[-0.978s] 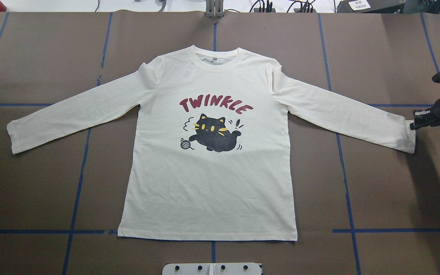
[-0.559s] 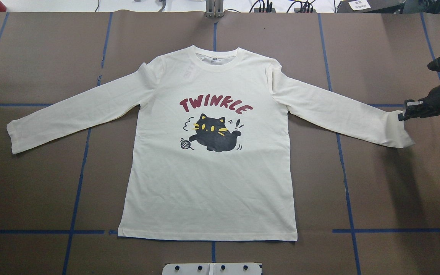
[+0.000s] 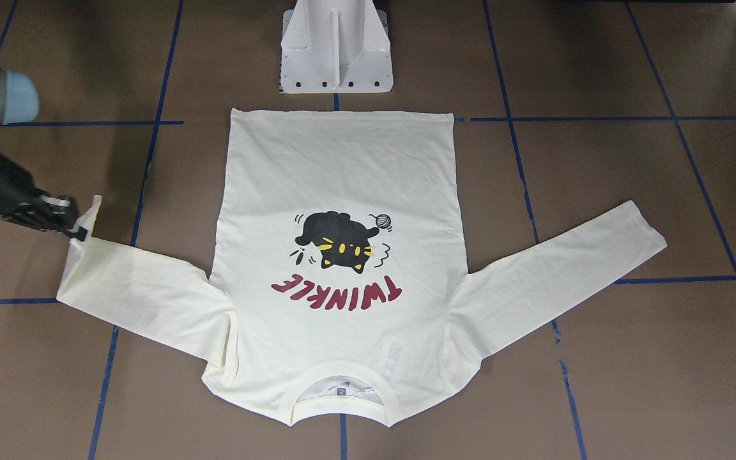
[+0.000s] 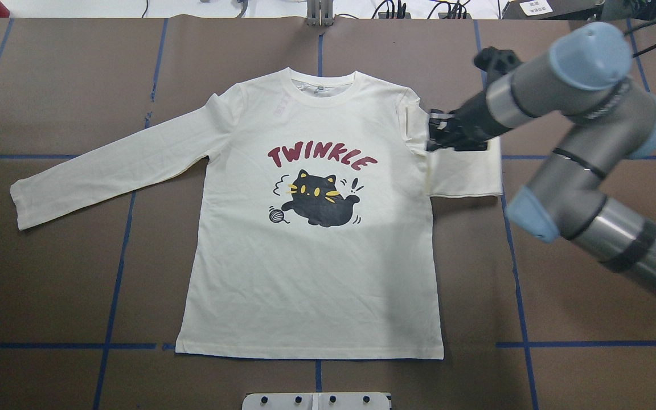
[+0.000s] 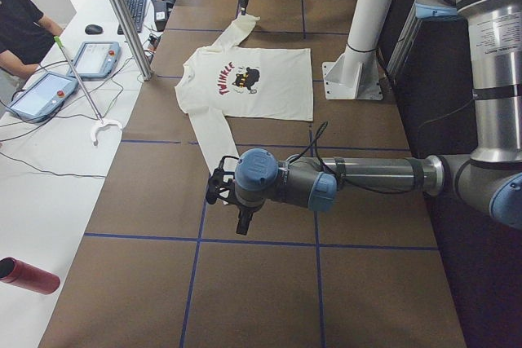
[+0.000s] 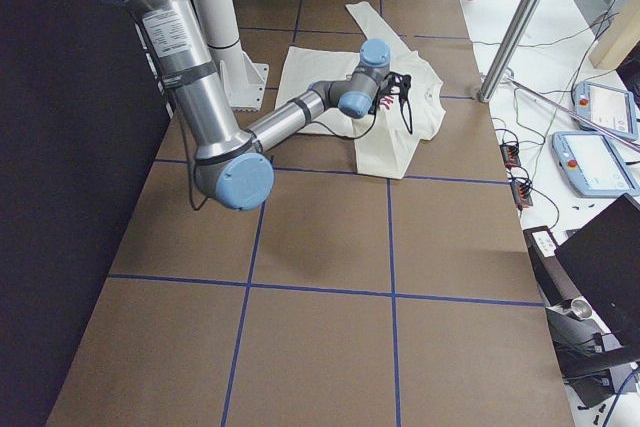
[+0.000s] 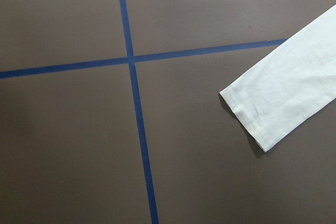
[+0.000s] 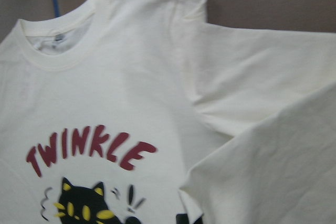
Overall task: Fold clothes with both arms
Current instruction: 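Carry the grasped sleeve diagonally across the chest with the right gripper, release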
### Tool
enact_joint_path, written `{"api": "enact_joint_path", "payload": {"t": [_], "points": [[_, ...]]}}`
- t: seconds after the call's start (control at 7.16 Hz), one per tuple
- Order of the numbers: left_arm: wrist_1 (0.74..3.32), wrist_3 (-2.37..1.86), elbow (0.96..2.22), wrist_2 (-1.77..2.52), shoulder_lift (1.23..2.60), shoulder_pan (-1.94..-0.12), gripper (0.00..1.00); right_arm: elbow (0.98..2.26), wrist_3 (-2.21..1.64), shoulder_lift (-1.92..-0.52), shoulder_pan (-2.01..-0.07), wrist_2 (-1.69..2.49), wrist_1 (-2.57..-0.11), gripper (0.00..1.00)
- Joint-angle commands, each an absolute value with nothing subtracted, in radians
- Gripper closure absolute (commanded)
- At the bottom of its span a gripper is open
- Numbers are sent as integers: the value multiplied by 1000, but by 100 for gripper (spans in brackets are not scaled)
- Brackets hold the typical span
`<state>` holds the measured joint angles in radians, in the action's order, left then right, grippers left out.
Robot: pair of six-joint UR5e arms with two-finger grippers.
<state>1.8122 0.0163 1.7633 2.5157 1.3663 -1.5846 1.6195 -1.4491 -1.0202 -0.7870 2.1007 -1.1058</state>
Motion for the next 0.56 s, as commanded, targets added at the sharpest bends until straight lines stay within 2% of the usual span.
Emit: {"api": "enact_joint_path", "payload": {"t": [0.0,0.14,0.42], "points": [[1830,17,1759,2517,1365,-1585,0,1278,-1619,-542,-623,1863,-1238,100],[1830,14,1761,2531,1365,-1583,0,1120,-1624,-423,-554,1779,-1220,100],[1830,15,1759,2542,1365,-1583,0,950,-1626,-335,-473,1651,-1087,100]]}}
